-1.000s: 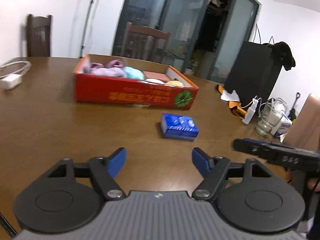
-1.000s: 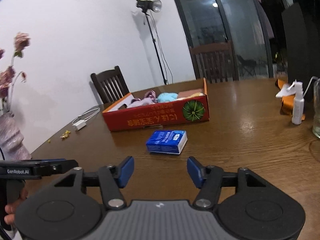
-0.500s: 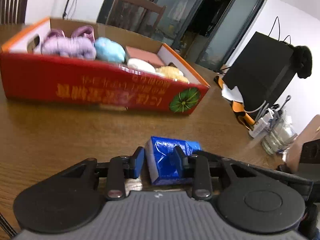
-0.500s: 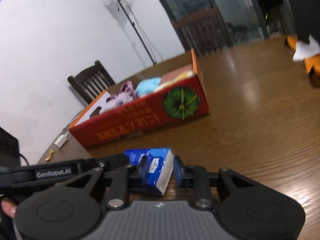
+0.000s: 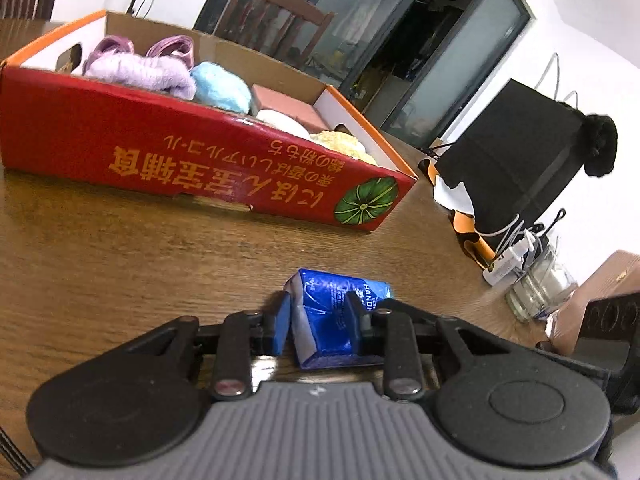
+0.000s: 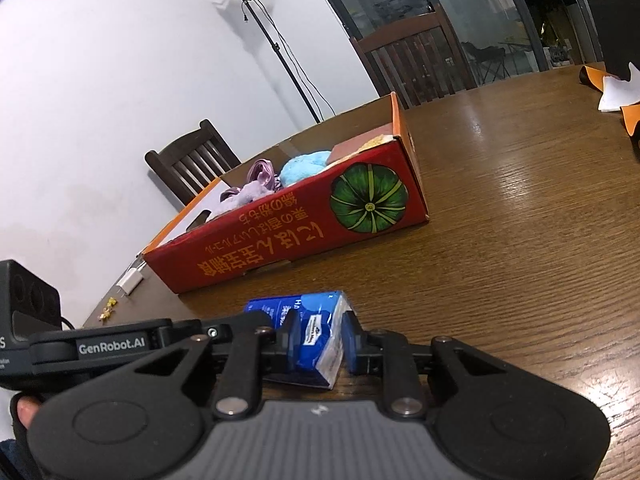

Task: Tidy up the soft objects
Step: 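Grasp the blue tissue packet with both grippers and lift it, then carry the blue tissue packet into the box and open both grippers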

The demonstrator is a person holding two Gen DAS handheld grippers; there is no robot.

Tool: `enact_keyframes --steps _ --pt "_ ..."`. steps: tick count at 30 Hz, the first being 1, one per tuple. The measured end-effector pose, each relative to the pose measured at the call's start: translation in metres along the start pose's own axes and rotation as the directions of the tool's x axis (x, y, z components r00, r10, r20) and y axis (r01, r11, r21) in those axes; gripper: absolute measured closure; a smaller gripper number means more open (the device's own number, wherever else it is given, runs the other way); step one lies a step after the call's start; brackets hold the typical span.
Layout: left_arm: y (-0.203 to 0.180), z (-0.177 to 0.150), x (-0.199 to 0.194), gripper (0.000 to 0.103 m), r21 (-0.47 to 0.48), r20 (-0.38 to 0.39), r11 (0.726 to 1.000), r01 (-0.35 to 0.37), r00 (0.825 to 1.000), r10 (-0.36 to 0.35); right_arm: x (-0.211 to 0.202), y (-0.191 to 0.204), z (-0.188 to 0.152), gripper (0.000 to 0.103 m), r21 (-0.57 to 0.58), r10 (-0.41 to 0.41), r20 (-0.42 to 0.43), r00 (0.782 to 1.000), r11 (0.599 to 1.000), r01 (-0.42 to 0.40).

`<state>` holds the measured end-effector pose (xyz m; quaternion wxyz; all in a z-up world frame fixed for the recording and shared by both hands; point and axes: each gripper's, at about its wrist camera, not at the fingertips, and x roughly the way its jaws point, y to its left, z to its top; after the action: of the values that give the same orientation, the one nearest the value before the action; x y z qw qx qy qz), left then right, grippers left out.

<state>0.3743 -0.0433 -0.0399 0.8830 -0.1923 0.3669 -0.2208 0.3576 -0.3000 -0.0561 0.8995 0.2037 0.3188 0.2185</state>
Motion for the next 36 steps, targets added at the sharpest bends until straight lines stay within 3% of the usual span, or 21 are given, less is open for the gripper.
enact_keyframes --steps 4,11,19,23,28,32,36 --pt "-0.021 -0.021 -0.035 0.075 0.029 0.039 0.999 -0.023 0.999 0.021 -0.029 0.023 -0.012 0.085 -0.048 -0.023 0.011 1.0 0.999 0.024" --pt "-0.041 -0.086 -0.108 0.075 -0.027 0.082 1.0 -0.003 0.997 0.005 -0.101 0.067 -0.053 0.085 -0.111 -0.014 0.053 0.998 0.994 0.02" --pt "-0.05 -0.08 -0.138 0.075 -0.005 0.156 1.0 0.021 0.988 -0.02 -0.129 0.091 -0.055 0.085 -0.153 0.008 0.104 0.995 0.988 0.008" --pt "-0.055 -0.041 -0.13 0.074 0.049 0.188 0.998 0.024 0.982 -0.033 -0.122 0.101 -0.028 0.085 -0.2 -0.013 0.138 0.99 0.979 0.041" --pt "-0.041 0.055 -0.097 0.074 0.057 0.198 0.994 0.089 0.975 -0.099 -0.087 0.113 0.048 0.085 -0.265 -0.033 0.195 0.98 0.961 0.085" --pt "-0.005 0.124 -0.043 0.074 -0.007 0.168 0.993 0.122 0.979 -0.119 -0.019 0.105 0.119 0.085 -0.266 -0.071 0.159 0.985 0.957 0.112" --pt "0.041 0.169 0.016 0.074 -0.104 0.086 0.991 0.078 0.994 -0.07 0.065 0.09 0.164 0.085 -0.238 -0.126 0.076 0.989 0.961 0.141"
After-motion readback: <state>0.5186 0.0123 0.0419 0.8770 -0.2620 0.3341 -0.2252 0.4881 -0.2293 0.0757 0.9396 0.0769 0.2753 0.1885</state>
